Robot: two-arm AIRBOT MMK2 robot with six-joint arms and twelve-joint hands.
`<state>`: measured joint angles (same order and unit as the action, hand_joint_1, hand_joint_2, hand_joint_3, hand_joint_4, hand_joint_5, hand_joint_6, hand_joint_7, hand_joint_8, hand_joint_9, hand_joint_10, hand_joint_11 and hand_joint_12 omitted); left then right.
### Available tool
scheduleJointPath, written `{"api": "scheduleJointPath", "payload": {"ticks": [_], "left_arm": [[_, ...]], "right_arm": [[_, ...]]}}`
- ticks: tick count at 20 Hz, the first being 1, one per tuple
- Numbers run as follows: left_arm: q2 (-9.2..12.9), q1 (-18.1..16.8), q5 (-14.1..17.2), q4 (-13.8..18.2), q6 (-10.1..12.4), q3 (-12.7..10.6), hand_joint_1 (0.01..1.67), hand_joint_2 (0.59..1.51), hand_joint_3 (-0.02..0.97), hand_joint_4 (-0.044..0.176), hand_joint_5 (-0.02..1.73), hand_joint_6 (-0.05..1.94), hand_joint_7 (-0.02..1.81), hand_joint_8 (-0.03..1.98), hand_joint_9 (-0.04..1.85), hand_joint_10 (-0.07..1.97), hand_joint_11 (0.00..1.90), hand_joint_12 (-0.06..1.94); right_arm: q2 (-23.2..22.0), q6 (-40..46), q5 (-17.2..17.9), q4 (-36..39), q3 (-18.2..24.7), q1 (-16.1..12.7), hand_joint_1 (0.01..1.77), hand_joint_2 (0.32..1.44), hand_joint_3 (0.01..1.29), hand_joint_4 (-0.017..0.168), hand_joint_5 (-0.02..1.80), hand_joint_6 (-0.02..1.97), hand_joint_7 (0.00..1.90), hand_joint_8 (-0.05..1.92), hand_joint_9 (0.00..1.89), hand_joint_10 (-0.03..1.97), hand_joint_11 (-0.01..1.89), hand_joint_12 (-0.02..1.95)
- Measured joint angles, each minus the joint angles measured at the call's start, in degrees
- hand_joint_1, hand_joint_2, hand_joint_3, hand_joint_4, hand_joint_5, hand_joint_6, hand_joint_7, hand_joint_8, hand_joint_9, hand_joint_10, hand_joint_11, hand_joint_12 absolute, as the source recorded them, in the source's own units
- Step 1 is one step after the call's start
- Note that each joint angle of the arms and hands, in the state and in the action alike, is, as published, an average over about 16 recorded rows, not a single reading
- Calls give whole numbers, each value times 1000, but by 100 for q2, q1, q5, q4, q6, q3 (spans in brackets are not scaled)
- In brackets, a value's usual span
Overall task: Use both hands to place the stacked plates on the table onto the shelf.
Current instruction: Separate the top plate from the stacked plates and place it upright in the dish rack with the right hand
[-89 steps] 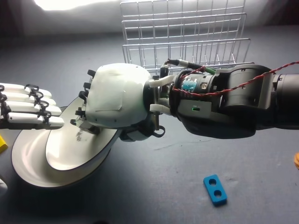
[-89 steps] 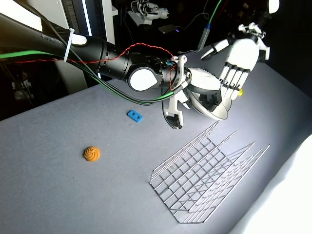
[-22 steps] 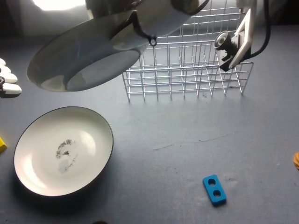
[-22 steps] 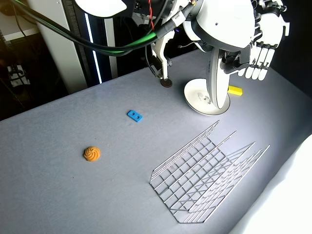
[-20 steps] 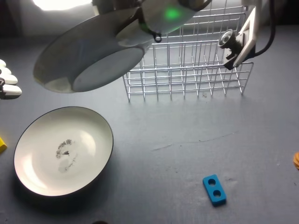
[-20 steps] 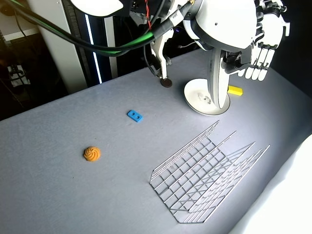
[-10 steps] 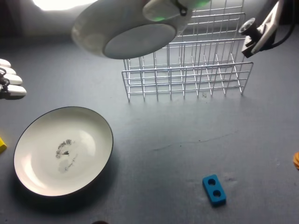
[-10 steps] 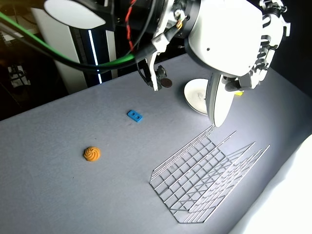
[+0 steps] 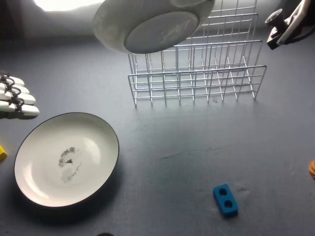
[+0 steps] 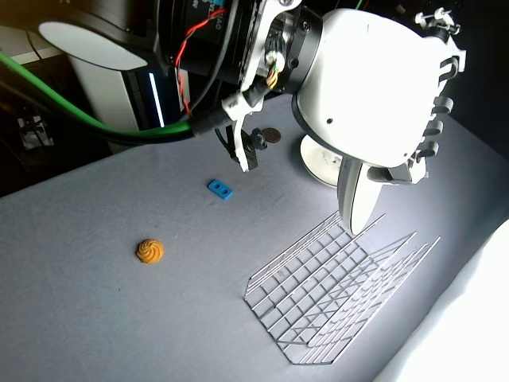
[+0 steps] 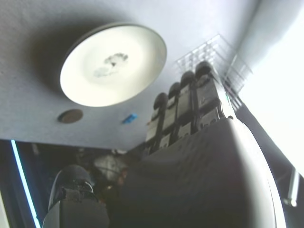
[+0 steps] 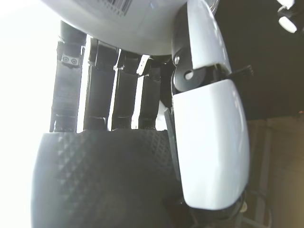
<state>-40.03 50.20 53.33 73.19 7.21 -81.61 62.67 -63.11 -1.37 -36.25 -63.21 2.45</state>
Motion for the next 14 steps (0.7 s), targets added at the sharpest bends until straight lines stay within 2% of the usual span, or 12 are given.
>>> {"api": "scheduleJointPath", "payload": {"ticks": [14], "left_arm": [[-278,660,-362,-125,28,78,22,981,19,2,20,18,10,-3,20,4,15,-1]], "right_arm": [[-30,220,9,-498,-632,142,1212,1028,19,15,914,950,1007,932,1231,-6,752,1098]]}}
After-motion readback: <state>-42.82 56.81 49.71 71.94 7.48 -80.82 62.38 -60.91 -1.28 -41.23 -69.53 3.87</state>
